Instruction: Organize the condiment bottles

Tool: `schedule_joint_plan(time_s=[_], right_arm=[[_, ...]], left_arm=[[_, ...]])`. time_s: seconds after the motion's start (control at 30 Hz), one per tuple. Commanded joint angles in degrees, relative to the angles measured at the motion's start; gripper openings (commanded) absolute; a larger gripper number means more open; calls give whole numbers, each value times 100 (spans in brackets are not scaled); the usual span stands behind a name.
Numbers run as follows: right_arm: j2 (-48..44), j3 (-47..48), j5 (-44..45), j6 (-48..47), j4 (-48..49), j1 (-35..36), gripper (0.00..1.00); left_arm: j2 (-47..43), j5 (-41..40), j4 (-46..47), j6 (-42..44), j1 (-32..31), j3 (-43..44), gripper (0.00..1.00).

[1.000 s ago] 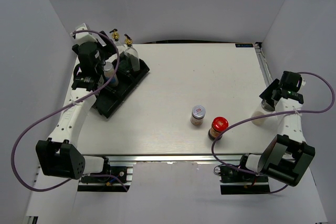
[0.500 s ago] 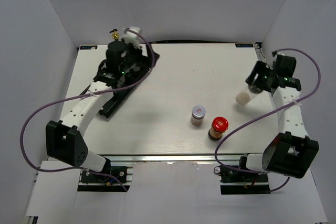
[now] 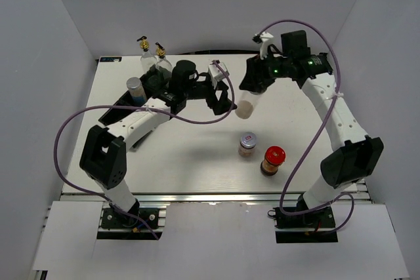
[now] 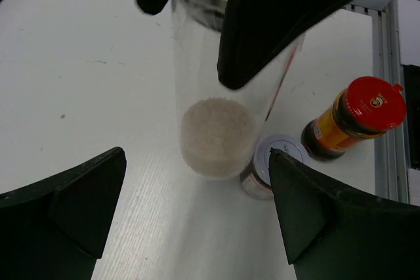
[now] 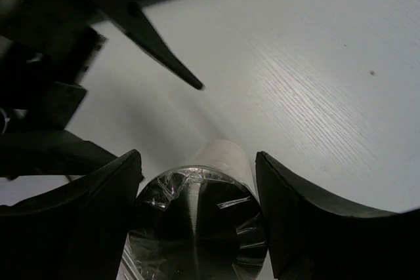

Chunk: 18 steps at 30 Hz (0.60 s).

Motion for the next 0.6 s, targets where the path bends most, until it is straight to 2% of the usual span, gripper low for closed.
schedule_joint_plan(time_s=[0.0,0.17,0.27,0.37,0.4,0.43,0.57], right_arm=[[205,775,-684,-449,-461,383,0],[408,1172,-764,-335,-664,761,0],[426,1120,-712,-230,-559,867,0],[408,1005,-729,16,-365,911,0],[408,1023,-764,52,-356,920,0],[408,1049,-773,78,-339,920,0],[312,1006,-834,359,-58,929,0]], left_arm=[[40,787,140,237,-80,239,98],[146,1050,437,158,-106,187,98],[190,1279,1103,-359,-106,81,98],[260,1429,2078,-1403,-106,-95,97],[287,1446,2213,-1503,-106,-112,91],[304,1455,2223,-1512,-106,-78,78],[392,1455,1994,-1319,-106,11,58]])
